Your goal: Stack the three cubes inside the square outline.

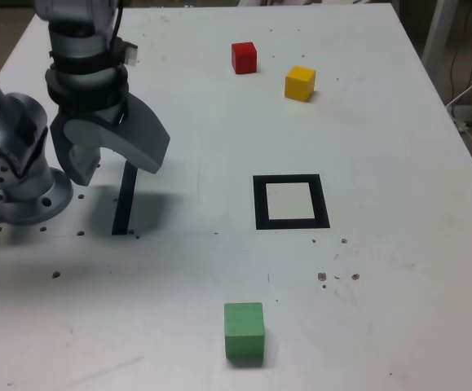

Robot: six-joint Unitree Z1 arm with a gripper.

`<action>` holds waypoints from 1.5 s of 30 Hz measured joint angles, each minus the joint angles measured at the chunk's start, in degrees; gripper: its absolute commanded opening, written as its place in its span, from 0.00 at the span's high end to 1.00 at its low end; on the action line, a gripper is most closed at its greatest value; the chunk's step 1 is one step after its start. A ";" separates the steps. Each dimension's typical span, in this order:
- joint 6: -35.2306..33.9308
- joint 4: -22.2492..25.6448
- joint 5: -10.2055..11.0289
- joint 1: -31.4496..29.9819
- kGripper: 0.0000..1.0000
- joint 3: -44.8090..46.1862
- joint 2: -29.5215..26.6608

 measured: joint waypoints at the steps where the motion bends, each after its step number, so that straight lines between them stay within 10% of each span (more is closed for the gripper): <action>1: 0.00 0.05 0.00 0.00 0.01 0.00 -0.03; 24: -0.05 2.62 0.52 0.63 0.01 -1.40 -1.80; 45: 15.13 11.52 4.33 21.32 0.01 -20.19 4.68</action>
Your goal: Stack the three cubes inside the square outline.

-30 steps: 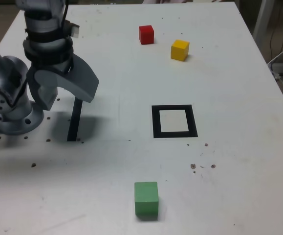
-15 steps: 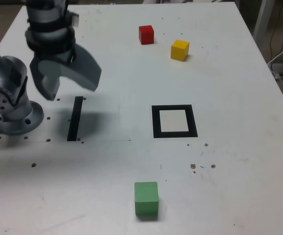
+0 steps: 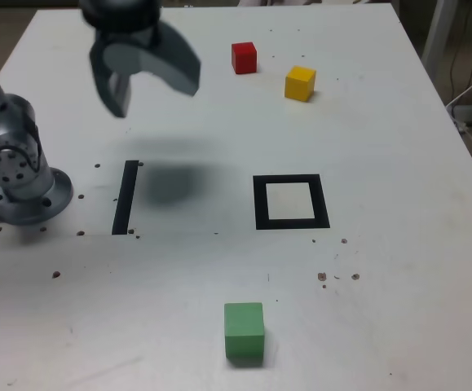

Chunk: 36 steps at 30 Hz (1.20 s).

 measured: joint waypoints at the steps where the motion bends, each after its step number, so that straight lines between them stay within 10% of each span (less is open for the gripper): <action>1: 0.80 0.31 0.04 0.92 0.01 -0.68 0.54; 36: 15.36 4.55 0.36 23.17 0.01 -34.24 29.82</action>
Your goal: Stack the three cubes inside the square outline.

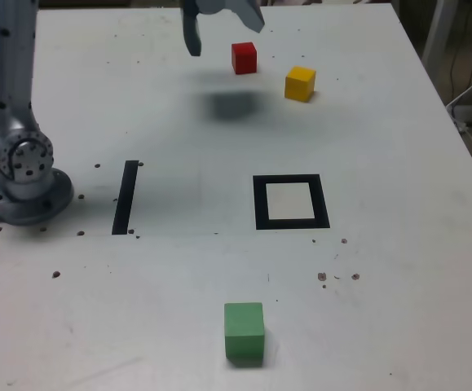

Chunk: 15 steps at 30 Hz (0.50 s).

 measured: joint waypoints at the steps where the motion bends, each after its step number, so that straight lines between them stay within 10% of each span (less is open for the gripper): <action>1: 0.01 -0.01 0.05 0.14 0.01 -0.83 0.68; 15: 0.15 1.10 0.61 3.46 0.01 -10.32 10.77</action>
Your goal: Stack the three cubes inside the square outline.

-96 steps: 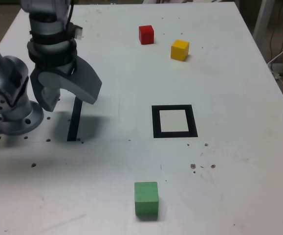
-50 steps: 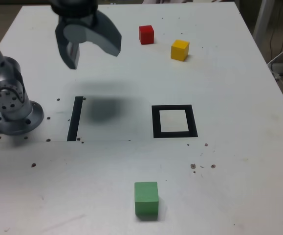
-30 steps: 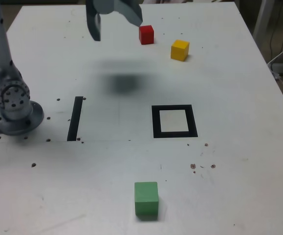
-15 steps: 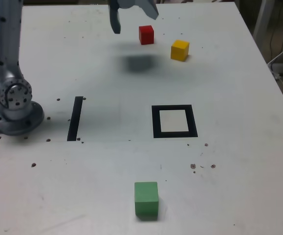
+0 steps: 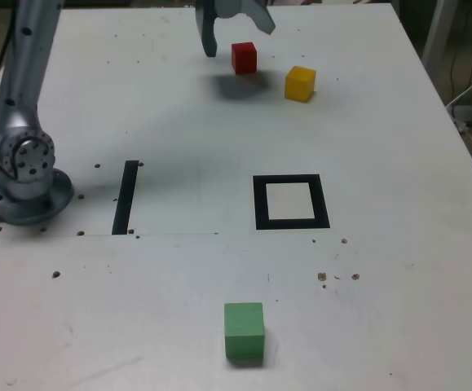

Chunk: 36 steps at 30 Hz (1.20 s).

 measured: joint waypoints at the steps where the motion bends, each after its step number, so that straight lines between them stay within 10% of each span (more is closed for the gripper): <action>1: 0.03 0.25 0.00 0.01 0.01 -0.61 0.56; 22: 1.33 5.06 0.11 1.39 0.16 -13.09 11.50; 36: 2.49 7.97 1.27 1.38 0.66 -16.80 14.85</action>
